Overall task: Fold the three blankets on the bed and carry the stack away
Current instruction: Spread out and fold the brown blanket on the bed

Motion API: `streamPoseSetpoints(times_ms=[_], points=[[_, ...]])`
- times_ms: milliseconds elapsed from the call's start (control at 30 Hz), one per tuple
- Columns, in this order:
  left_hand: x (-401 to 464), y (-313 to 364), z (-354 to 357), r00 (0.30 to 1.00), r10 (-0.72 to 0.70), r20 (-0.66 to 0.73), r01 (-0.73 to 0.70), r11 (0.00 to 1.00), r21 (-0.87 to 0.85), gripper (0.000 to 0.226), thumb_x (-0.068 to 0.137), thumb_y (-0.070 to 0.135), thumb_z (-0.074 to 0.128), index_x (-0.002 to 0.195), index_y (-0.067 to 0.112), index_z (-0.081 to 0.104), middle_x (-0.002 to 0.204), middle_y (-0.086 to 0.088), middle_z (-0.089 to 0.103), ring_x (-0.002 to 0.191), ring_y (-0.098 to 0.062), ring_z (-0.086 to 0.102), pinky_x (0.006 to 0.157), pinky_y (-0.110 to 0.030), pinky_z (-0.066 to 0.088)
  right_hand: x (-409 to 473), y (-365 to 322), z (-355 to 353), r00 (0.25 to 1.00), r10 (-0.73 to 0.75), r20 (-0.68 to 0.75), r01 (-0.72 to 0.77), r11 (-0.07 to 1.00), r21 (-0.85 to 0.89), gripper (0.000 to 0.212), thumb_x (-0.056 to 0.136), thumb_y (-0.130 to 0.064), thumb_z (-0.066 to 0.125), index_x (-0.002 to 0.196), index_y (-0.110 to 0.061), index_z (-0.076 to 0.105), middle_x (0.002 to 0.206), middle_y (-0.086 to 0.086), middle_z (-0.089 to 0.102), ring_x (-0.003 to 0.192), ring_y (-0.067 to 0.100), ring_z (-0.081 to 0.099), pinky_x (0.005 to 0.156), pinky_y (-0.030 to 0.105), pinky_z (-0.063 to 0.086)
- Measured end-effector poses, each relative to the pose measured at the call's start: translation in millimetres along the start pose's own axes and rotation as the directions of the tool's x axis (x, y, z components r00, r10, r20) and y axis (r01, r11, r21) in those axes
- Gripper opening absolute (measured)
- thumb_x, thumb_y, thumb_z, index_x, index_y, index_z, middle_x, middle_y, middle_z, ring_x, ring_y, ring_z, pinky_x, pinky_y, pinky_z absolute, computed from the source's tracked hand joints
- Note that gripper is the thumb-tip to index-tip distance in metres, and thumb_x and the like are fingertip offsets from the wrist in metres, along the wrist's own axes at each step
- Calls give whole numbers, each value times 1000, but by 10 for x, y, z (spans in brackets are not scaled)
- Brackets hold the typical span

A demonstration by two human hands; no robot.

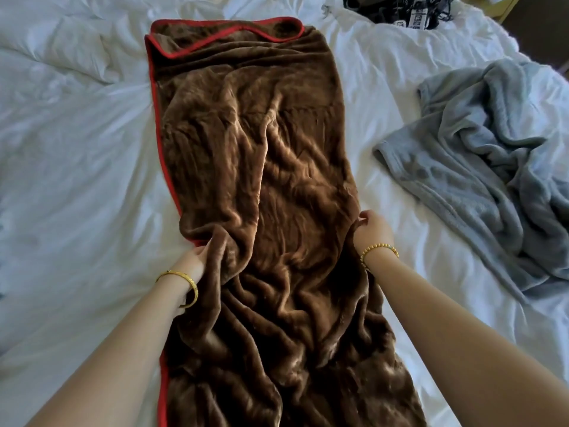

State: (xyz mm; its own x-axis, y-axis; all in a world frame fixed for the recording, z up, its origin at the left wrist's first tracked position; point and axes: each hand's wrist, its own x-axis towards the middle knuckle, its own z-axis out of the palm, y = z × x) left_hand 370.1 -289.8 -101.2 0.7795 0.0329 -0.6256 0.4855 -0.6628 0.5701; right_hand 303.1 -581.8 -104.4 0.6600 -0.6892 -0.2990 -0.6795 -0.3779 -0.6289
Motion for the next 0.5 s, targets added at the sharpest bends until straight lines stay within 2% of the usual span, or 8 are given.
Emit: streamPoseSetpoints(times_ms=[33,67,133,200,300,367,433,500], points=[[-1,4,7,999,13,41,-14,999,29,37,99,19,39,122,-5,55,126,-25,55,120,-38,50,99,-39,39,19,-21,27,999,3,37,-3,1000,-8,34,94,-12,41,125,-8,53,121,14,59,110,32,55,82,28,40],[-11,8,21,996,36,87,-40,998,51,37,98,22,42,119,-5,57,123,-24,58,117,-37,53,97,-38,40,30,-39,59,997,-16,70,18,999,-37,32,94,-16,42,123,-8,54,120,15,59,108,33,56,80,28,40],[-59,25,48,989,51,140,-57,997,42,34,92,37,52,95,8,69,96,-13,70,100,-31,62,81,-35,45,54,-73,111,987,-57,152,79,986,-146,26,93,-18,44,112,-6,58,113,17,62,102,34,57,73,28,40],[-73,6,9,1000,22,16,-23,999,28,35,92,41,50,80,13,66,78,-8,67,93,-31,62,73,-30,40,97,-68,117,982,-74,175,114,966,-232,23,93,-15,42,102,-4,60,105,19,64,97,35,58,69,28,38],[-6,-176,-173,938,-79,-339,91,996,19,31,98,21,41,107,2,64,105,-26,64,106,-41,56,82,-37,39,216,-21,-13,997,-17,69,36,958,-285,22,93,-9,41,101,0,60,106,21,63,101,36,58,73,32,40],[19,-296,-234,906,-127,-404,117,992,-48,32,98,15,40,112,-7,59,113,-32,59,110,-44,53,88,-41,39,258,37,-69,1000,-12,20,18,946,-324,19,91,-2,42,98,3,59,105,23,63,101,37,58,72,31,38],[20,-340,-214,896,-156,-416,126,987,-98,34,98,17,39,111,-9,59,113,-34,58,110,-44,52,89,-41,39,178,36,-58,997,-78,-1,72,929,-363,18,90,-3,41,98,-2,56,100,21,62,96,37,57,69,31,37],[16,-342,-185,883,-193,-428,137,978,-159,36,99,20,40,109,-7,60,111,-33,59,108,-44,53,89,-41,40,48,6,-23,953,-301,44,286,835,-470,16,88,-5,43,97,-7,56,98,15,57,97,33,52,67,30,33]])
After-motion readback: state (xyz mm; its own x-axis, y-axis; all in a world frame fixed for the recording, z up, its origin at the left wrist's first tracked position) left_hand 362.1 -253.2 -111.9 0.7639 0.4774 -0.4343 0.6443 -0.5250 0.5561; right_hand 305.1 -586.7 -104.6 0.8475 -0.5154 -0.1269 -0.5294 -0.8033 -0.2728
